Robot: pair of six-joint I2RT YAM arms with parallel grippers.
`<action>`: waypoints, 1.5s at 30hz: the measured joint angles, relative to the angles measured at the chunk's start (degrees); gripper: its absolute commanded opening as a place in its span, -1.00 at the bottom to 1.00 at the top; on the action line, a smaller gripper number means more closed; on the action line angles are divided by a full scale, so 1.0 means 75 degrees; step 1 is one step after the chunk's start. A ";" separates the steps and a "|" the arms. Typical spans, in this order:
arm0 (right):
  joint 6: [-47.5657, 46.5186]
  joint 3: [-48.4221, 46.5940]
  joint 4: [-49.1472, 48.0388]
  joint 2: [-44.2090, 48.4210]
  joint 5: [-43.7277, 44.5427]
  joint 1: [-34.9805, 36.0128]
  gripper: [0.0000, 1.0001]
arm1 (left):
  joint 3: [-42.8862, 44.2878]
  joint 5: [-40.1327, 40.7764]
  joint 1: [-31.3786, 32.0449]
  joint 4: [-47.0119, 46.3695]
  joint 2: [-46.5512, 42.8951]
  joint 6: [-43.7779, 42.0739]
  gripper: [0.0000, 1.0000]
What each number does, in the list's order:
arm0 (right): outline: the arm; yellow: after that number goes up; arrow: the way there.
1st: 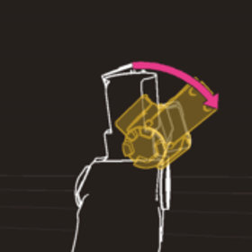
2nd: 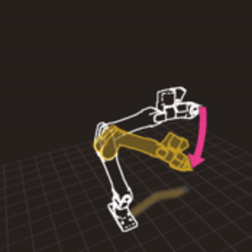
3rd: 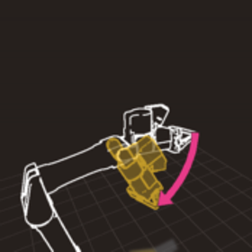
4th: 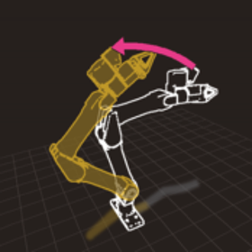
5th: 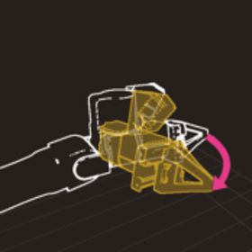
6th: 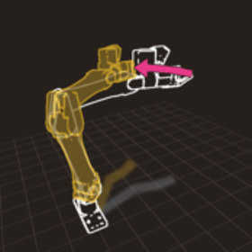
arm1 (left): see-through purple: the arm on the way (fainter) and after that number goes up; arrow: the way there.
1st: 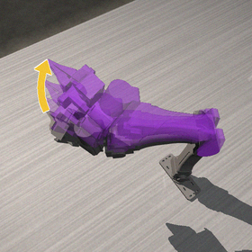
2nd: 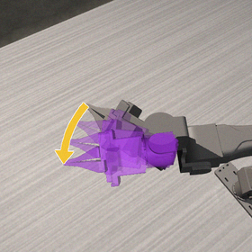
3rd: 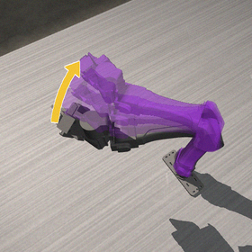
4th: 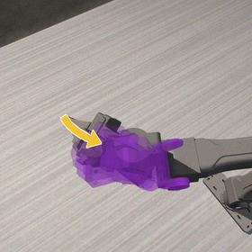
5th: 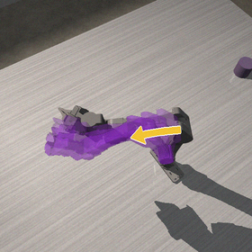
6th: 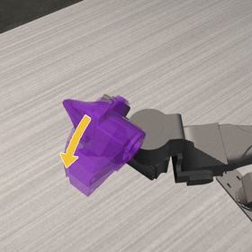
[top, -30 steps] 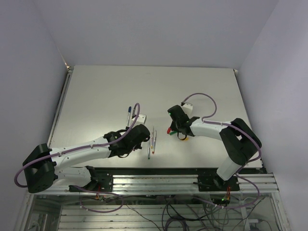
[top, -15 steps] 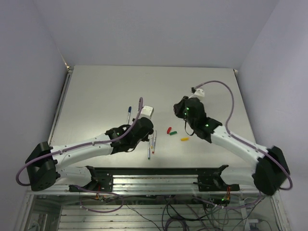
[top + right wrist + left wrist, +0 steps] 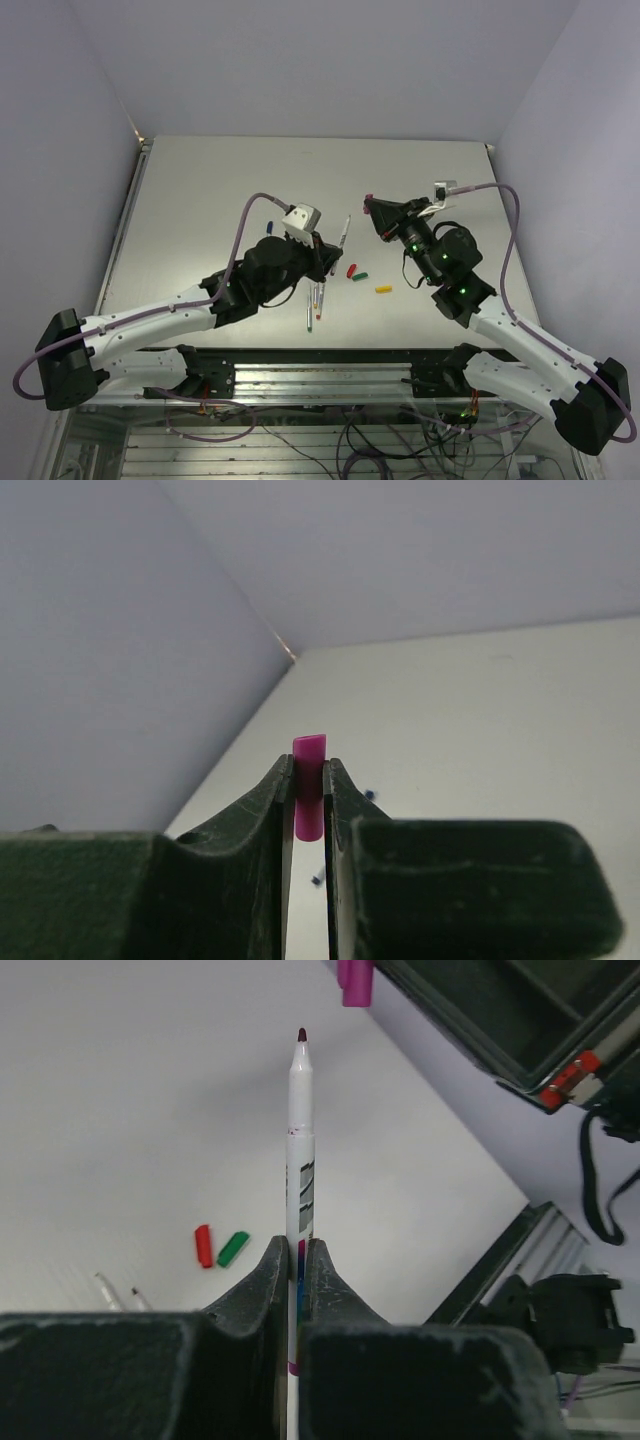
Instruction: Insert the pens into the pen caps
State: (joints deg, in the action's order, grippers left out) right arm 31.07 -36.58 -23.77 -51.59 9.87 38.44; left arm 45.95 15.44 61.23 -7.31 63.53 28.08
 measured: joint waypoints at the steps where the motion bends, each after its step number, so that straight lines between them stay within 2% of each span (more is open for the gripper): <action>1: -0.0029 0.0017 -0.0204 0.0000 -0.0082 0.0006 -1.00 | -0.0038 -0.0105 0.0000 -0.0134 -0.0032 0.0032 -0.86; 14: -0.0090 0.0047 -0.1763 -0.0172 -0.0799 0.0035 -1.00 | -0.0635 -0.0819 0.0000 -0.1364 -0.0227 0.0548 -0.86; 45: 0.0358 0.0216 -0.1996 -0.0385 -0.1207 0.0245 -1.00 | -0.0758 -0.0685 0.0000 -0.1842 -0.0393 0.0644 -0.86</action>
State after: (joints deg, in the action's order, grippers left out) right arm 33.76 -34.96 -38.74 -54.48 0.82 40.27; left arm 40.27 10.31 61.23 -21.12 60.58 32.91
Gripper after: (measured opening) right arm 0.131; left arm 0.104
